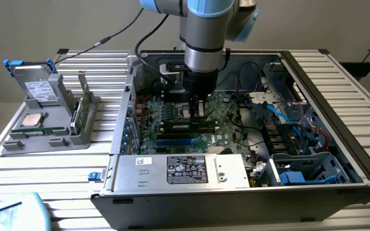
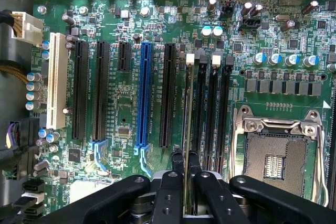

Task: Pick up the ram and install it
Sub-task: 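Insert the ram into the slot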

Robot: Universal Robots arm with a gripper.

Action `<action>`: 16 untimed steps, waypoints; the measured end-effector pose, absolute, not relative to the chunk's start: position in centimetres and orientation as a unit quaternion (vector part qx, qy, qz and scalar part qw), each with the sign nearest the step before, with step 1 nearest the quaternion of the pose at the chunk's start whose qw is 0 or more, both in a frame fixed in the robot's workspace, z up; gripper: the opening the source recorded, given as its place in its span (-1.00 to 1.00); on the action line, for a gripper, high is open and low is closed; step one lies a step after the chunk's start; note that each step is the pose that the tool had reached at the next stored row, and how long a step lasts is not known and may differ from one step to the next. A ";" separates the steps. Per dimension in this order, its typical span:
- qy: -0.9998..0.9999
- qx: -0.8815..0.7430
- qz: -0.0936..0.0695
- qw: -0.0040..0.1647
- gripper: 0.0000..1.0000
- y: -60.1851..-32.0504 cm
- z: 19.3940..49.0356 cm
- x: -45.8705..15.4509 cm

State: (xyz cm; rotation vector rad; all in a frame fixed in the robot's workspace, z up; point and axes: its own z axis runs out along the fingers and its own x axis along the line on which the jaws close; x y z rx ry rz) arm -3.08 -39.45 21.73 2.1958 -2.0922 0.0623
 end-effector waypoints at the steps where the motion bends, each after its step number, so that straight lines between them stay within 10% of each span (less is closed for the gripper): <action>1: -0.689 0.723 0.020 0.054 -0.73 -39.5 21.7 -3.1; 16: -0.689 0.723 0.020 0.054 -0.73 -39.5 21.6 -3.1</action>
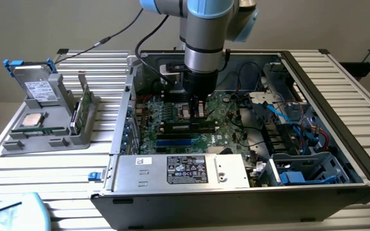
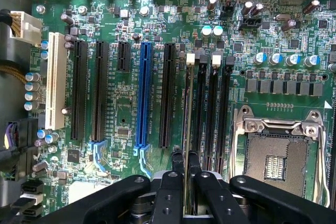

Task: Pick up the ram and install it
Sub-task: 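Insert the ram into the slot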

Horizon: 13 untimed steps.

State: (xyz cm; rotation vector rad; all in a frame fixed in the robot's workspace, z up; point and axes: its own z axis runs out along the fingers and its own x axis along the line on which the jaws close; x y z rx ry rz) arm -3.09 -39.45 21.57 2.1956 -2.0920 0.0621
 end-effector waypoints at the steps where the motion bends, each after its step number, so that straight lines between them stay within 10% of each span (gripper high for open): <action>1: -0.689 0.723 0.020 0.054 -0.73 -39.5 21.6 -3.1; 13: -0.689 0.722 0.015 0.059 -0.73 -39.5 21.6 -3.0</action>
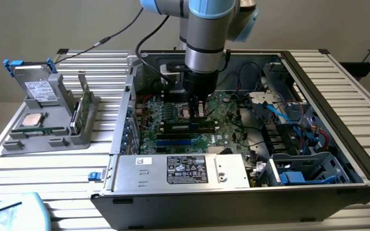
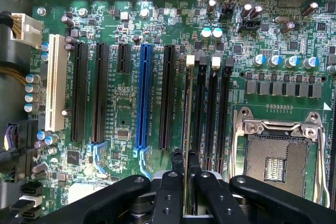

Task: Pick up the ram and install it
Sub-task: 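Insert the ram into the slot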

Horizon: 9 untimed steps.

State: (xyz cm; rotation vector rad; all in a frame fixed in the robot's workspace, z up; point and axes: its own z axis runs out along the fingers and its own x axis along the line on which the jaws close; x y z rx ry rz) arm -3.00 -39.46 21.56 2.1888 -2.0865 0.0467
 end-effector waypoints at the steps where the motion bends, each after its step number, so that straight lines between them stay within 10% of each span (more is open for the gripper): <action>1: -0.689 0.722 0.015 0.059 -0.73 -39.5 21.6 -3.0; 9: -0.689 0.722 0.015 0.059 -0.73 -39.5 21.5 -3.0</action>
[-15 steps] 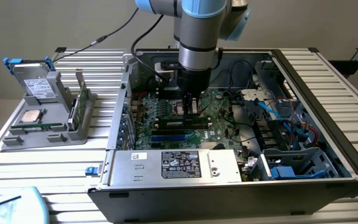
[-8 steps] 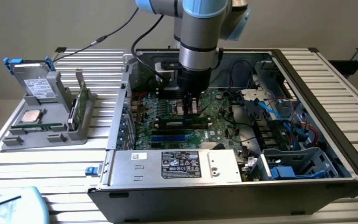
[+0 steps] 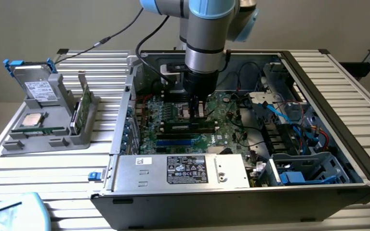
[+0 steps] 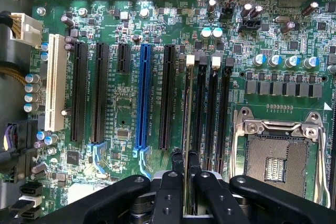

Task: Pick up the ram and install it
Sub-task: 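Insert the ram into the slot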

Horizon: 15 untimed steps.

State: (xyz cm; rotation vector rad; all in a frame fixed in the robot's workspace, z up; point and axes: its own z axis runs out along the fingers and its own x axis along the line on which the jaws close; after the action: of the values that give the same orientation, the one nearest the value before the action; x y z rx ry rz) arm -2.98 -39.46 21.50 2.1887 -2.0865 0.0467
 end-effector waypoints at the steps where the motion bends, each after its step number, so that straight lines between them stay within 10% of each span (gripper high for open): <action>1: -0.689 0.722 0.015 0.059 -0.73 -39.5 21.5 -3.0; 15: -0.689 0.722 0.015 0.059 -0.21 -39.4 21.5 -3.0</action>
State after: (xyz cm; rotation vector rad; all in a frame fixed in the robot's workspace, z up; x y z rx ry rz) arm -2.98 -39.45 21.54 2.1887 -2.0866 0.0466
